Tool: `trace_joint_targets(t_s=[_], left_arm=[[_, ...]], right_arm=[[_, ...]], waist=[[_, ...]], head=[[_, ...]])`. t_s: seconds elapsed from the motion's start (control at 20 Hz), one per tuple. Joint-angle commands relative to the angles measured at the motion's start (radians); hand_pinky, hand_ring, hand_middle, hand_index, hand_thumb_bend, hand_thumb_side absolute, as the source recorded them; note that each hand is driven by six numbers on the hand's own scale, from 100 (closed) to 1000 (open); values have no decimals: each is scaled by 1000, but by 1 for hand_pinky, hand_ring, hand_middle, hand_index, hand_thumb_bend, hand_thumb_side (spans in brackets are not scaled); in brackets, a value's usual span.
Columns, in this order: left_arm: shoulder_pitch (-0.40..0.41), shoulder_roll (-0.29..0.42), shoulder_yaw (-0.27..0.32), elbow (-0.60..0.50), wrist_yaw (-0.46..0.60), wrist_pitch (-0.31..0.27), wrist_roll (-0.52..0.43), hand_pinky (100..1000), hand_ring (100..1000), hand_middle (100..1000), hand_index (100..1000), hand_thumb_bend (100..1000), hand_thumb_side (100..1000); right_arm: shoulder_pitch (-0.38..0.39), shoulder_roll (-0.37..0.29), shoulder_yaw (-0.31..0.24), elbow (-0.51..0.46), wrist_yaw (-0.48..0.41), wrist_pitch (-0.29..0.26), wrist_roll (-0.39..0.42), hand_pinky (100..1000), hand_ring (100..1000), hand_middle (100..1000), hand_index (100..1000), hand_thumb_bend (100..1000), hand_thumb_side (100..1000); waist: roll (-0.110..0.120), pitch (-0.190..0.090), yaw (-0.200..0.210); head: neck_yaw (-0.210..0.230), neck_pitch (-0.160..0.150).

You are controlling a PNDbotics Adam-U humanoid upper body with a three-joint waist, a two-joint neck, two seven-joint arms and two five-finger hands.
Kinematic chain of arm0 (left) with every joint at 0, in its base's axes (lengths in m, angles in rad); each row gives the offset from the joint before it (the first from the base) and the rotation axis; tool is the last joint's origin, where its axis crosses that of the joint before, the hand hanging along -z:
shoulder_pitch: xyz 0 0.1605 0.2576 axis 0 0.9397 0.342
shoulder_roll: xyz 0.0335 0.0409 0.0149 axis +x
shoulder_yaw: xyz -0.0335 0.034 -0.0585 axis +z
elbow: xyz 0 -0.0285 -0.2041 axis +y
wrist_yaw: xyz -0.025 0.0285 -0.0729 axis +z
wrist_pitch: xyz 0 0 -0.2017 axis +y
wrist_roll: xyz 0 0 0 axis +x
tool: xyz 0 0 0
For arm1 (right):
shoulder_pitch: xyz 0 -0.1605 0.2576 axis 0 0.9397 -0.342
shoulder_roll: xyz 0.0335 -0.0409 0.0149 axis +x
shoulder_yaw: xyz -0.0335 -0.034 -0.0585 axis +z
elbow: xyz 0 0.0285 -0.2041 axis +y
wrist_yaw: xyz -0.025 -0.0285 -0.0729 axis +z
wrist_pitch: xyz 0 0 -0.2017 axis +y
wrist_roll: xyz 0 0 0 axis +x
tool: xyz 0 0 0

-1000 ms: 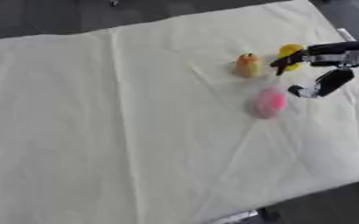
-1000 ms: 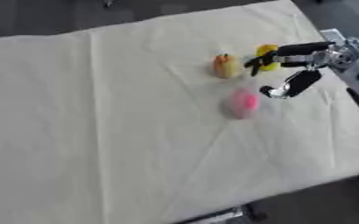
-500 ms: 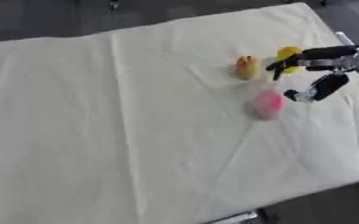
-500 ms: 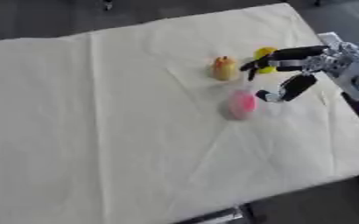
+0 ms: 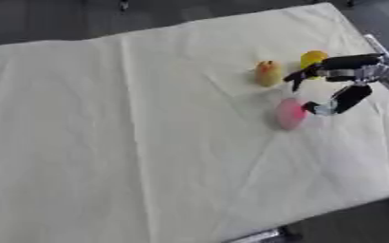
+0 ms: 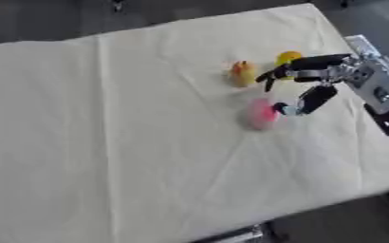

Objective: Pick up the objects with one hand, pass them to the other hand, and then place them into the box on the other side of the table.

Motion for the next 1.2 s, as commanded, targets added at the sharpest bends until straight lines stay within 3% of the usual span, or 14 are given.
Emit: trace_joint_targets(t_s=[0.05,0.7,1.05,1.2], left_arm=[[-9,32,3,-11,1,-2,-4,799,837,921,854,121,858],[-10,30,2,-11,2,-2,-7,800,839,922,854,119,858],[-11,30,1,-11,4,-3,-9,801,840,923,854,120,858],[-12,30,1,-12,4,-3,-9,802,841,923,854,120,858]], right_arm=[[-14,-18,-3,-19,16,-1,10,928,915,767,1000,149,480],[-15,-3,8,-23,48,-4,23,928,893,765,1000,182,504],[-10,-3,21,-61,63,-54,73,920,812,752,1000,347,540],[-8,0,22,-64,77,-67,92,918,808,735,991,367,550]], waist=[[-14,-35,-1],[-12,-33,1],[-12,-33,2],[-12,-32,2]], head=[[3,-2],[0,-2],[-4,-2],[-5,-2]])
